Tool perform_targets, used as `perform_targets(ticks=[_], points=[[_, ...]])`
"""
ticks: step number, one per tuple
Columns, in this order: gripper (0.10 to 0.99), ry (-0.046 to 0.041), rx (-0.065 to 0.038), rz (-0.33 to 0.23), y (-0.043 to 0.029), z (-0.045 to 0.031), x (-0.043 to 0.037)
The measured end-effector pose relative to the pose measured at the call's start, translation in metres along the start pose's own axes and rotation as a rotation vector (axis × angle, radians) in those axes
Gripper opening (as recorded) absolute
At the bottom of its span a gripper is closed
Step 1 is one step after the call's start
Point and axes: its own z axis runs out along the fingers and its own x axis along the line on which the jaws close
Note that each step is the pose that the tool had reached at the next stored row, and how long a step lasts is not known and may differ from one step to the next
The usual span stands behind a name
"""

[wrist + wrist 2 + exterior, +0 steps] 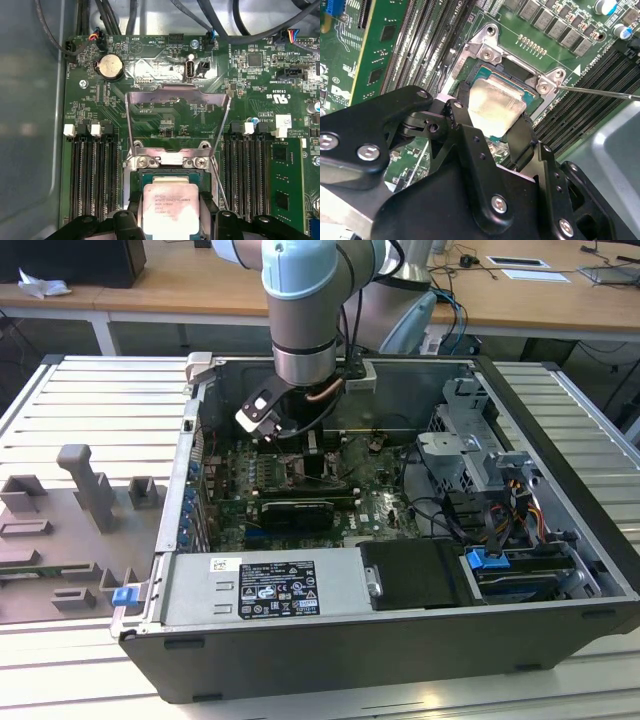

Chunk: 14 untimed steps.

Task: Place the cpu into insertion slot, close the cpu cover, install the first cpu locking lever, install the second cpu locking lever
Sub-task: 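Place the cpu into insertion slot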

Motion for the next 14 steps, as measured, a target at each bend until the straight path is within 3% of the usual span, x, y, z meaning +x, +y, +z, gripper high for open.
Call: perform_targets(ticks=[3,4,7,12,13,14], points=[[0.553,0.0009,-0.001,0.0,0.0001,0.0006,0.0002],[0.612,0.0007,0.0,0.0,0.0,0.0006,0.0001],[0.612,0.0002,0.0,0.0,0.0001,-0.0007,0.0],[0.612,0.0002,0.0,0.0,0.001,-0.0091,0.0001],[0.6,0.0001,0.0,0.0,0.0011,-0.0101,0.0001],[0.533,0.0001,0.0,0.001,0.0012,-0.0109,0.0001]])
